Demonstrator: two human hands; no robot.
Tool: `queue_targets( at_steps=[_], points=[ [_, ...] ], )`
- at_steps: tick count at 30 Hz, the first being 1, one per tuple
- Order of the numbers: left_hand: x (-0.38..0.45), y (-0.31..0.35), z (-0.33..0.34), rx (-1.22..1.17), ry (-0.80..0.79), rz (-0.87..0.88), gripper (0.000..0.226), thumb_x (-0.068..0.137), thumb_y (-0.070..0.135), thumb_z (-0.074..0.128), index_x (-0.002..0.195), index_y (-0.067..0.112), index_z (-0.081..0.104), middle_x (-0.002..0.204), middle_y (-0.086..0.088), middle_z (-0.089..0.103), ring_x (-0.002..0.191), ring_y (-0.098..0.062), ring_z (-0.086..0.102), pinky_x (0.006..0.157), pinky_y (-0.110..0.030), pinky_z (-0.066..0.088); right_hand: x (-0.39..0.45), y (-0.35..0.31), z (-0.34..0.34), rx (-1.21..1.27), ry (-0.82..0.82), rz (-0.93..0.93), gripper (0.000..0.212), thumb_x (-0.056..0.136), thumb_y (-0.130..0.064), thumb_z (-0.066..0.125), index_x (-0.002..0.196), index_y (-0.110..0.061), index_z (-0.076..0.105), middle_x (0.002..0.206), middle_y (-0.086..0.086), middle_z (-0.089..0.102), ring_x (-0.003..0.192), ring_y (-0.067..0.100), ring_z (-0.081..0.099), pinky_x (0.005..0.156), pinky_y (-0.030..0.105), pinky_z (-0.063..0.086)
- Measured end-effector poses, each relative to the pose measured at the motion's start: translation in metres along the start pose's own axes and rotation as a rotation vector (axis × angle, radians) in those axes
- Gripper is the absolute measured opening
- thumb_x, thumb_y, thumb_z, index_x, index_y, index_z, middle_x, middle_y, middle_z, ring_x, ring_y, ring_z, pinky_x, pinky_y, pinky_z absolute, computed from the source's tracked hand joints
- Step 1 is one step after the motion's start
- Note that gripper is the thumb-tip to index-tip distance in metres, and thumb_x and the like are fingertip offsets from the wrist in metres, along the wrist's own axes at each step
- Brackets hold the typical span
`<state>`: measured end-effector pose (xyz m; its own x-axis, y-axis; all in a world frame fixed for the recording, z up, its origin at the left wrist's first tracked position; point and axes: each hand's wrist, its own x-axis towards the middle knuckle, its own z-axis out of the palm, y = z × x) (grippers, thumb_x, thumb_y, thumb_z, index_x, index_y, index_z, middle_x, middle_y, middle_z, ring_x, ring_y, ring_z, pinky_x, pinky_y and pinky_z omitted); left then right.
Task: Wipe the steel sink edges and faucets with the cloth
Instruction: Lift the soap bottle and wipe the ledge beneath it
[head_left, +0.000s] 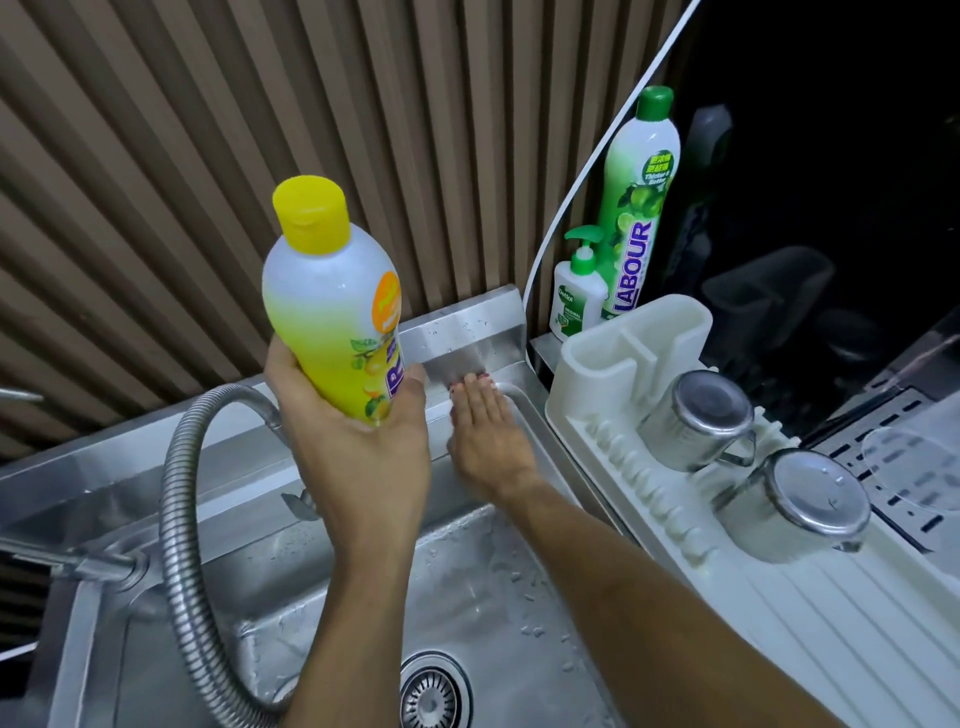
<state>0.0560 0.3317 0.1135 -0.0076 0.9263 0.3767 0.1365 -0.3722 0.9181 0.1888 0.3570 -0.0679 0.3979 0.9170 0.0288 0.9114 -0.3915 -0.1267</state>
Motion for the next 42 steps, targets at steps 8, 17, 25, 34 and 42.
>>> queue_targets(
  at_steps=[8, 17, 25, 34, 42],
  points=[
    [0.0, -0.002, -0.001, -0.041, -0.017, -0.031, 0.079, 0.078, 0.018, 0.089, 0.142, 0.021, 0.043, 0.127, 0.008, 0.067, 0.111, -0.01, 0.068, 0.1, -0.041, 0.055, 0.014, -0.003, -0.012, 0.04, -0.073, 0.406, 0.069, 0.107, -0.032, 0.018, 0.156, 0.01, -0.007, 0.166, 0.032, -0.007, 0.155, 0.045, -0.003, 0.127, 0.052, -0.003],
    [-0.001, -0.013, 0.004, -0.103, 0.065, -0.148, 0.07, 0.077, 0.004, 0.085, 0.135, 0.014, 0.048, 0.102, 0.017, 0.071, 0.088, -0.005, 0.071, 0.091, -0.038, 0.059, -0.003, -0.001, 0.016, 0.082, 0.103, -0.109, 0.071, 0.102, -0.037, 0.008, 0.157, 0.006, 0.024, 0.164, 0.029, 0.023, 0.154, 0.042, 0.018, 0.127, 0.05, 0.014],
    [0.002, 0.004, -0.001, -0.14, 0.037, -0.061, 0.075, 0.078, 0.003, 0.086, 0.14, 0.007, 0.044, 0.119, 0.002, 0.07, 0.1, -0.009, 0.071, 0.095, -0.034, 0.058, -0.001, 0.0, -0.012, -0.06, -0.045, 0.378, 0.072, 0.106, -0.034, 0.018, 0.156, 0.012, -0.008, 0.166, 0.033, -0.004, 0.156, 0.044, 0.002, 0.126, 0.05, -0.003],
    [-0.002, 0.004, -0.009, -0.133, 0.02, -0.036, 0.078, 0.076, 0.001, 0.086, 0.142, 0.011, 0.043, 0.12, 0.003, 0.068, 0.103, -0.012, 0.071, 0.096, -0.04, 0.057, 0.003, -0.076, 0.011, 0.03, 0.011, 0.174, 0.073, 0.095, -0.027, -0.001, 0.157, 0.012, 0.0, 0.163, 0.038, 0.002, 0.153, 0.053, 0.004, 0.125, 0.057, 0.009],
    [-0.002, 0.011, -0.006, -0.103, -0.004, -0.038, 0.079, 0.077, 0.004, 0.086, 0.142, 0.01, 0.042, 0.121, 0.003, 0.069, 0.104, -0.009, 0.07, 0.099, -0.042, 0.056, 0.0, 0.007, 0.011, -0.14, 0.164, 0.003, 0.058, 0.1, -0.02, 0.031, 0.149, 0.008, 0.041, 0.153, 0.032, 0.043, 0.142, 0.044, 0.042, 0.121, 0.05, 0.03]
  ],
)
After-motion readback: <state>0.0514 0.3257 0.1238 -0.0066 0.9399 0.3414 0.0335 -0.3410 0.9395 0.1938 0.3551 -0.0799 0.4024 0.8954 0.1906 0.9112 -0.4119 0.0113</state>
